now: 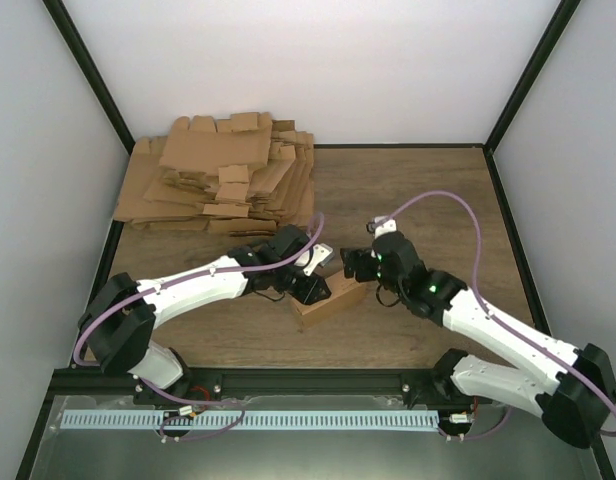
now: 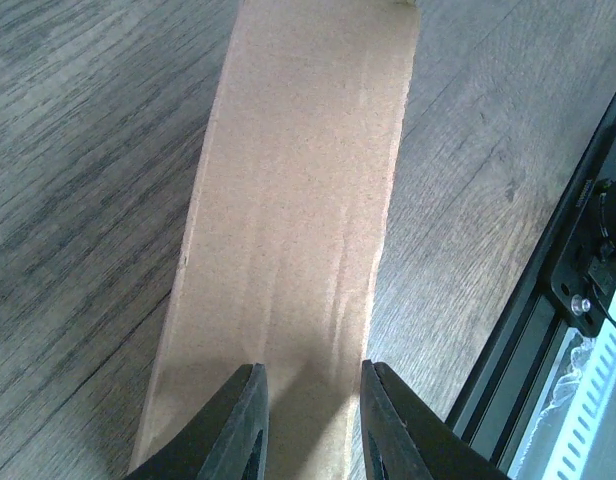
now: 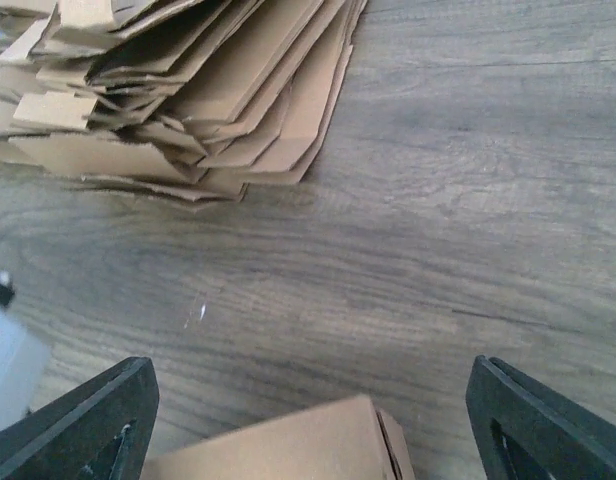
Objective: Fold the paper box
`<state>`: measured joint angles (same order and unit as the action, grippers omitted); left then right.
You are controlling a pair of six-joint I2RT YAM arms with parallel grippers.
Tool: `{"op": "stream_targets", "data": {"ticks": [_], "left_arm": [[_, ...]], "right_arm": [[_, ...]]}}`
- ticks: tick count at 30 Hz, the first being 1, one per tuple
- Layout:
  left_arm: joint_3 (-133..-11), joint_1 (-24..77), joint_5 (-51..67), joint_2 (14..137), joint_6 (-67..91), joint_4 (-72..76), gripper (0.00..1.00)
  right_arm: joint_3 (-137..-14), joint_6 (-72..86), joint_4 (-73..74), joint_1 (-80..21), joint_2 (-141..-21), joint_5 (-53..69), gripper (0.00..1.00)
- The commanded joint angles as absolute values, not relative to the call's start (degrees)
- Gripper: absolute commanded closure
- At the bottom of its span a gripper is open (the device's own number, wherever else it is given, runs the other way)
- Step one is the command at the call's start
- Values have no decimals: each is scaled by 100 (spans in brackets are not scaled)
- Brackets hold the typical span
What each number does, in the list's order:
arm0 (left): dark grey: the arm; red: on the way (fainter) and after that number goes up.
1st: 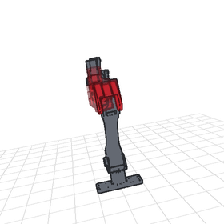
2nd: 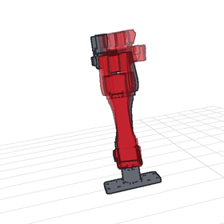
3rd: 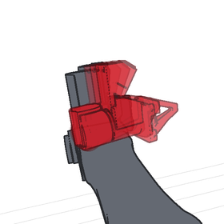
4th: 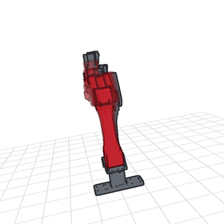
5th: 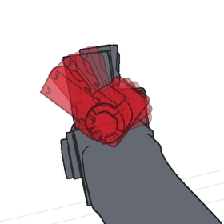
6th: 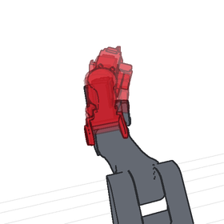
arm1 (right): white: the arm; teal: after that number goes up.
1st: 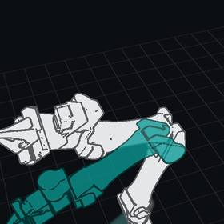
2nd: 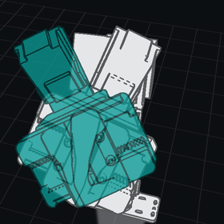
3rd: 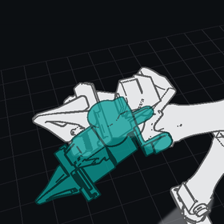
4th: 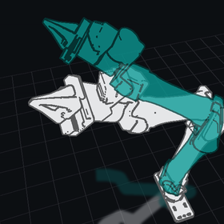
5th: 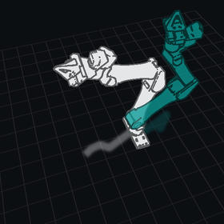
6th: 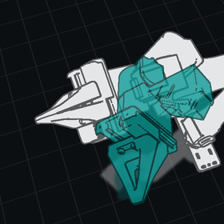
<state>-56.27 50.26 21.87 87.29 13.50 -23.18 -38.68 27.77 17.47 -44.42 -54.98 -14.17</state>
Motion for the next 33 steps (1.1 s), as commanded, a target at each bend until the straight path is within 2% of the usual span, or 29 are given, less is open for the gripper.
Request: {"op": "stream_targets", "data": {"ticks": [1, 4, 10, 15, 18, 22, 29, 33], "left_arm": [[-5570, 5088, 1980, 8989, 1380, -2812, 72], [-5580, 5097, 1961, 8998, 1387, -2812, 72], [-5614, 5132, 1929, 8992, 1399, -2840, 72], [-5616, 5176, 1892, 9010, 1390, -2847, 71], [-5646, 5188, 1874, 9047, 1379, -2870, 71], [-5704, 5220, 1818, 9083, 1370, -2920, 71], [-5781, 5270, 1768, 9101, 1375, -2965, 71], [-5820, 5293, 1733, 9115, 1380, -3004, 71]], "right_arm": [[-4564, 2673, 2327, -3972, -5869, -665, 15], [-4615, 2760, 2189, -3381, -5939, 583, 29], [-4321, 2982, 2072, -2970, -6006, 1689, 51], [-3535, 3105, 1542, -2235, -6030, 3105, 86], [-3178, 3151, 1374, -1835, -6234, 3583, 96], [-2874, 3174, 1081, -1623, -6341, 4093, 99], [-3696, 3166, 1435, -1610, -6088, 4092, 98], [-3565, 3168, 1159, -1600, -6415, 4276, 98]]}}
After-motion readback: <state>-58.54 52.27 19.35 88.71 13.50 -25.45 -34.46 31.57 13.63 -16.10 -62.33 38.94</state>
